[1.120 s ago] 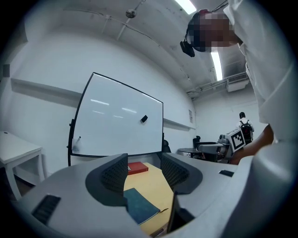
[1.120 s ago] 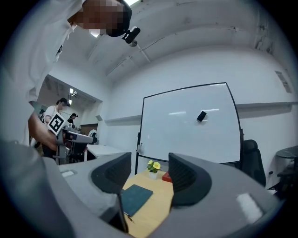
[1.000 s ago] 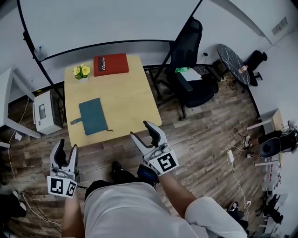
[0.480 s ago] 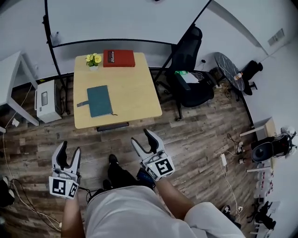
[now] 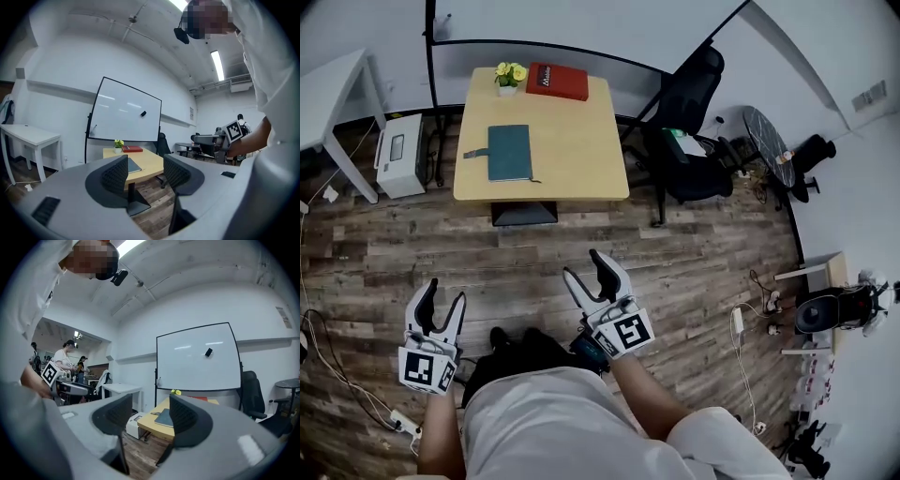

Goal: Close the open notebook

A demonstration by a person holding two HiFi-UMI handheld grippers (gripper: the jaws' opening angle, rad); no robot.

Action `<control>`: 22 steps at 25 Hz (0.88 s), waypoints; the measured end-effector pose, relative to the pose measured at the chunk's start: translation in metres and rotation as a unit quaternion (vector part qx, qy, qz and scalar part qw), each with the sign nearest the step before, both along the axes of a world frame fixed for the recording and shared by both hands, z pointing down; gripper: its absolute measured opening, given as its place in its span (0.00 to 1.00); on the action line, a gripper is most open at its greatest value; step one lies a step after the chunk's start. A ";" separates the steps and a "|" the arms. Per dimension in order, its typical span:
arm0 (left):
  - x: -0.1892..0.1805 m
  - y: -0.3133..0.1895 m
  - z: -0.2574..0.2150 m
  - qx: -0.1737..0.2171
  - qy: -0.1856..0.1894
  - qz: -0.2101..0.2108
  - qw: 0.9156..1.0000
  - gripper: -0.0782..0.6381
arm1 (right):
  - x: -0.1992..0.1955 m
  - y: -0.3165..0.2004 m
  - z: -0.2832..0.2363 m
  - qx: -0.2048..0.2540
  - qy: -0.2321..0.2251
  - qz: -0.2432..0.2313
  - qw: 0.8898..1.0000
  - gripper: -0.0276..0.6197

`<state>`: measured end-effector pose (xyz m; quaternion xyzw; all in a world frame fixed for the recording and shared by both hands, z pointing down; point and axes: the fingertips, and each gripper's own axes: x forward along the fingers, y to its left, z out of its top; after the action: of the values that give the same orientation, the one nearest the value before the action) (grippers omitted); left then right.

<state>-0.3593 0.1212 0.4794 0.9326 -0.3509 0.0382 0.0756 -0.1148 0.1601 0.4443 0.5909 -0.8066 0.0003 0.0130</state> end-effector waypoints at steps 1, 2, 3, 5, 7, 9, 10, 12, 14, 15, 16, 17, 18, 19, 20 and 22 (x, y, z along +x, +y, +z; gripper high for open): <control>0.002 0.008 -0.003 0.002 0.000 0.000 1.000 0.42 | 0.003 0.007 0.000 -0.001 0.000 -0.002 1.000 0.43; 0.004 0.015 -0.008 0.006 -0.001 -0.001 1.000 0.42 | 0.007 0.015 0.000 -0.002 -0.001 -0.004 1.000 0.43; 0.006 0.023 -0.014 0.012 -0.003 -0.003 1.000 0.42 | 0.011 0.023 -0.003 -0.001 -0.002 -0.005 1.000 0.43; 0.012 0.036 -0.027 0.024 -0.003 -0.006 1.000 0.42 | 0.017 0.040 -0.011 0.010 -0.003 -0.009 1.000 0.43; 0.020 0.052 -0.036 0.025 0.007 -0.012 1.000 0.42 | 0.024 0.058 -0.018 0.020 -0.005 -0.015 1.000 0.43; 0.033 0.074 -0.038 0.025 0.008 -0.012 1.000 0.42 | 0.034 0.082 -0.016 0.020 -0.008 -0.019 1.000 0.43; 0.042 0.087 -0.037 0.029 0.001 -0.006 1.000 0.42 | 0.040 0.096 -0.014 0.017 -0.004 -0.019 1.000 0.43; 0.059 0.111 -0.038 0.036 -0.005 0.006 0.999 0.42 | 0.047 0.124 -0.014 0.019 0.022 -0.019 0.999 0.43; 0.070 0.127 -0.036 0.034 0.004 0.009 0.999 0.42 | 0.047 0.146 -0.023 0.039 0.040 -0.026 0.998 0.43; 0.073 0.133 -0.033 0.027 0.007 0.008 1.000 0.42 | 0.048 0.154 -0.024 0.042 0.034 -0.029 0.998 0.43; 0.075 0.140 -0.030 0.019 0.009 0.006 1.000 0.42 | 0.051 0.162 -0.019 0.035 0.022 -0.029 0.999 0.43; 0.076 0.146 -0.027 0.011 0.010 0.004 1.000 0.42 | 0.056 0.169 -0.011 0.021 0.013 -0.025 0.999 0.43; 0.079 0.152 -0.027 0.007 0.010 0.003 1.000 0.42 | 0.063 0.177 -0.002 0.008 0.008 -0.021 1.000 0.43; 0.083 0.156 -0.029 0.010 0.008 0.004 1.000 0.42 | 0.069 0.182 0.003 0.001 0.008 -0.018 1.000 0.43; 0.090 0.161 -0.034 0.018 0.004 0.008 1.000 0.42 | 0.073 0.186 0.004 0.002 0.010 -0.018 1.000 0.43; 0.102 0.169 -0.045 0.040 -0.004 0.021 0.999 0.42 | 0.075 0.187 0.000 0.013 0.013 -0.022 1.000 0.43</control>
<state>-0.2573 0.2898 0.4348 0.9417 -0.3331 0.0298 0.0362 -0.0395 0.3475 0.4439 0.5733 -0.8190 -0.0182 0.0158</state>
